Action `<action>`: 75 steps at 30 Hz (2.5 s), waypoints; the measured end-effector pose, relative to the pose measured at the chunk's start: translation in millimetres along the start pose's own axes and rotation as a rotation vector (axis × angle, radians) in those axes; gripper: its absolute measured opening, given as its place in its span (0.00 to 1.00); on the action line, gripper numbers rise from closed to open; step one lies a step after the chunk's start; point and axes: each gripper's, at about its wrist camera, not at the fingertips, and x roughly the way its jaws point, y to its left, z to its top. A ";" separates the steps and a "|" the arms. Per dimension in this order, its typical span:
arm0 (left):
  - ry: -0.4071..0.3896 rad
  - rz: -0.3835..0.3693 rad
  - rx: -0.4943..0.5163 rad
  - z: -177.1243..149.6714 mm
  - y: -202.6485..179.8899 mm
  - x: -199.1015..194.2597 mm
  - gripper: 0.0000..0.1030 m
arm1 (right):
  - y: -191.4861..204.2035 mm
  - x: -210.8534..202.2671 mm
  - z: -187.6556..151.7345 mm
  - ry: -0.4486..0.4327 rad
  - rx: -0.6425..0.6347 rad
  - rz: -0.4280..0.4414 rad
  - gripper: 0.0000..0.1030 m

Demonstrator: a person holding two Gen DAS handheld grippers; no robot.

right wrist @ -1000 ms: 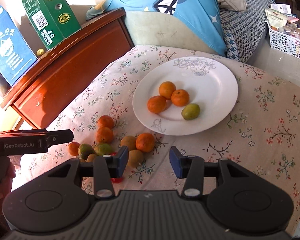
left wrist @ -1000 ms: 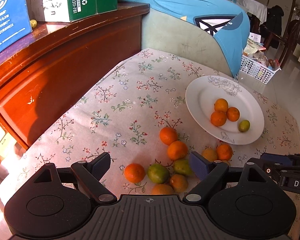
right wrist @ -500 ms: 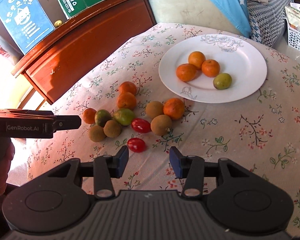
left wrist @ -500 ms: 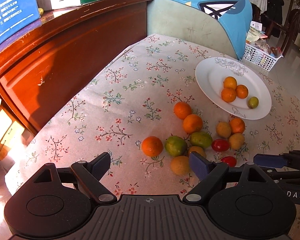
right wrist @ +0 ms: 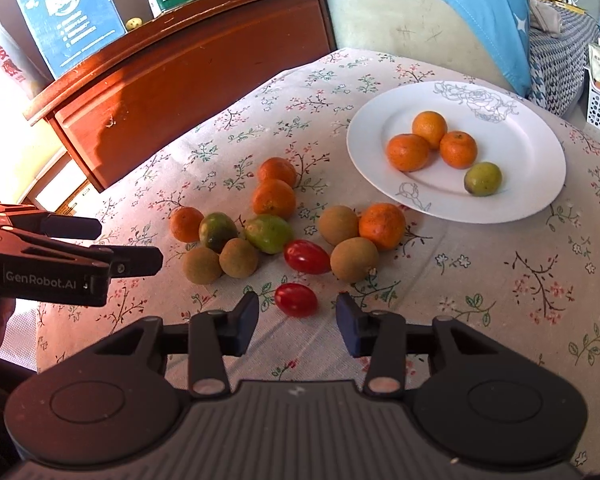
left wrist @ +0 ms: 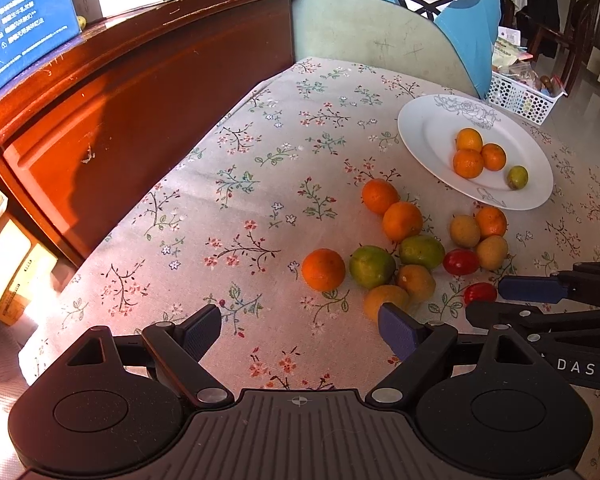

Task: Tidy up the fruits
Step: 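Move the right tool to a red cherry tomato while the left tool approaches a brown fruit, then close the right tool on the red tomato while the left tool grasps the brown fruit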

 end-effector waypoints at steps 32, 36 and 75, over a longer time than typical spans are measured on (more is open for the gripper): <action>-0.008 -0.146 0.110 -6.4 -41.4 28.2 0.43 | -32.8 -18.1 -6.2 0.023 0.075 -0.021 0.23; -0.017 -0.150 0.116 -5.9 -42.4 29.4 0.38 | -32.9 -18.8 -6.5 0.021 0.085 -0.020 0.26; -0.089 -0.144 0.088 10.3 -45.2 -0.5 0.26 | -28.6 -38.3 11.1 -0.059 0.078 -0.012 0.23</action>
